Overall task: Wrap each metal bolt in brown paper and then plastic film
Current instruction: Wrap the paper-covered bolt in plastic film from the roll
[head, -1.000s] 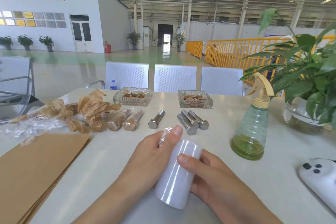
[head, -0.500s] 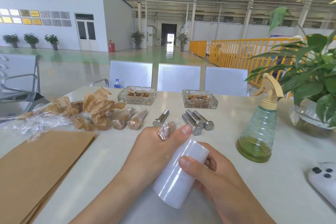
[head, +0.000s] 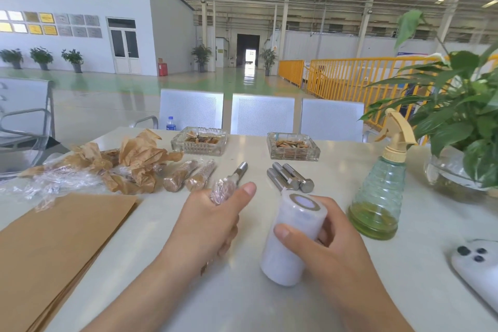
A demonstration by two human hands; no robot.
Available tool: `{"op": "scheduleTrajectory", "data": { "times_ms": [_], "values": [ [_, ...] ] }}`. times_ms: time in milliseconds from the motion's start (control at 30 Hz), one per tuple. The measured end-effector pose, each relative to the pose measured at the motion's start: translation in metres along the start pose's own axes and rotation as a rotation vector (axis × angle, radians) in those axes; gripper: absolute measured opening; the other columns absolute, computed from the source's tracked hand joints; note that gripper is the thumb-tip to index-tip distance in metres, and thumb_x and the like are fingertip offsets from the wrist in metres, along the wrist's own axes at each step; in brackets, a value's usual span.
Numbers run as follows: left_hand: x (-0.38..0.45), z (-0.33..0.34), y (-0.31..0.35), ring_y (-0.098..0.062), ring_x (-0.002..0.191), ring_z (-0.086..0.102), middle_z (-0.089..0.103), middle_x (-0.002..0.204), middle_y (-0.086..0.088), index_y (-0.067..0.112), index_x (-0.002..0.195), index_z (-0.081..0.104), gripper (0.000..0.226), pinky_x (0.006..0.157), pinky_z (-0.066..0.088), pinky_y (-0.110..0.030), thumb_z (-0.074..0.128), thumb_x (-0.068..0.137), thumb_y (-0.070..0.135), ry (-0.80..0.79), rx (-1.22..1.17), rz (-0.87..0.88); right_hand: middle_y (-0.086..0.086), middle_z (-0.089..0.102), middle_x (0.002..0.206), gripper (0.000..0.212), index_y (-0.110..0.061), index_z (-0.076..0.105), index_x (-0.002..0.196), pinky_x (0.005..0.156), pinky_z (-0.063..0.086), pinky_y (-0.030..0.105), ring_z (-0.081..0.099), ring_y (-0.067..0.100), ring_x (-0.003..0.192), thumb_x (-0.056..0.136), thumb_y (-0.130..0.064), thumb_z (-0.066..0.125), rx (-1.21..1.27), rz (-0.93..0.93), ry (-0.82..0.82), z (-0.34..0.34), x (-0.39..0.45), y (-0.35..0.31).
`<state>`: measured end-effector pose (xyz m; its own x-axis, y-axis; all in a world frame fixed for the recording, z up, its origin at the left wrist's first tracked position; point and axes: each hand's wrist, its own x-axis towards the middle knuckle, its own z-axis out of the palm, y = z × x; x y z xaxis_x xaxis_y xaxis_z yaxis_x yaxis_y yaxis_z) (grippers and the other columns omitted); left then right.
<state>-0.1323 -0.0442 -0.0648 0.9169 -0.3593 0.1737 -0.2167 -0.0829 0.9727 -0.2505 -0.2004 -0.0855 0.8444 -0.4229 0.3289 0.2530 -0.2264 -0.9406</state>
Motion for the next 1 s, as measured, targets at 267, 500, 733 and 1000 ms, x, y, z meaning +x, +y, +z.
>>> {"op": "scheduleTrajectory", "data": {
  "times_ms": [267, 500, 733, 1000],
  "values": [
    [0.004, -0.007, 0.000, -0.013, 0.040, 0.014, 0.015, 0.055, 0.005, 0.023, 0.067, 0.051, 0.037, 0.039, 0.018, -0.019, 0.074, 0.086, 0.044, -0.266, -0.370, -0.273, -0.028, 0.071, 0.105, 0.057, -0.049, 0.059, 0.113, 0.073, 0.046, 0.003, 0.067, -0.005, 0.093, 0.061, -0.044, 0.082, -0.254, -0.093, 0.112, 0.005, -0.003, 0.007],
    [0.004, -0.009, -0.002, -0.013, 0.036, 0.015, 0.018, 0.051, 0.004, 0.027, 0.057, 0.033, 0.054, 0.038, 0.018, -0.015, 0.072, 0.088, 0.047, -0.200, -0.323, -0.344, -0.030, 0.068, 0.110, 0.060, -0.050, 0.054, 0.118, 0.072, 0.047, 0.010, 0.064, -0.006, 0.097, 0.063, -0.052, 0.077, -0.283, -0.064, 0.102, 0.007, -0.002, 0.007],
    [0.018, -0.010, -0.007, -0.012, 0.039, 0.023, 0.025, 0.052, 0.004, 0.022, 0.075, 0.039, 0.038, 0.038, 0.026, -0.017, 0.066, 0.097, 0.037, -0.110, -0.381, -0.430, -0.038, 0.065, 0.100, 0.055, -0.062, 0.048, 0.108, 0.065, 0.042, 0.001, 0.061, -0.014, 0.089, 0.060, -0.055, 0.073, -0.264, 0.056, 0.020, 0.007, -0.005, 0.005],
    [0.018, -0.017, -0.015, -0.014, 0.062, 0.060, 0.067, 0.071, -0.001, 0.006, 0.084, 0.066, 0.019, 0.061, 0.046, -0.025, 0.065, 0.092, 0.023, -0.171, 0.248, -0.188, -0.043, 0.060, 0.104, 0.062, -0.066, 0.043, 0.111, 0.068, 0.041, 0.000, 0.060, -0.013, 0.084, 0.059, -0.049, 0.074, -0.352, 0.029, 0.009, 0.009, -0.006, 0.004]
  ]
}}
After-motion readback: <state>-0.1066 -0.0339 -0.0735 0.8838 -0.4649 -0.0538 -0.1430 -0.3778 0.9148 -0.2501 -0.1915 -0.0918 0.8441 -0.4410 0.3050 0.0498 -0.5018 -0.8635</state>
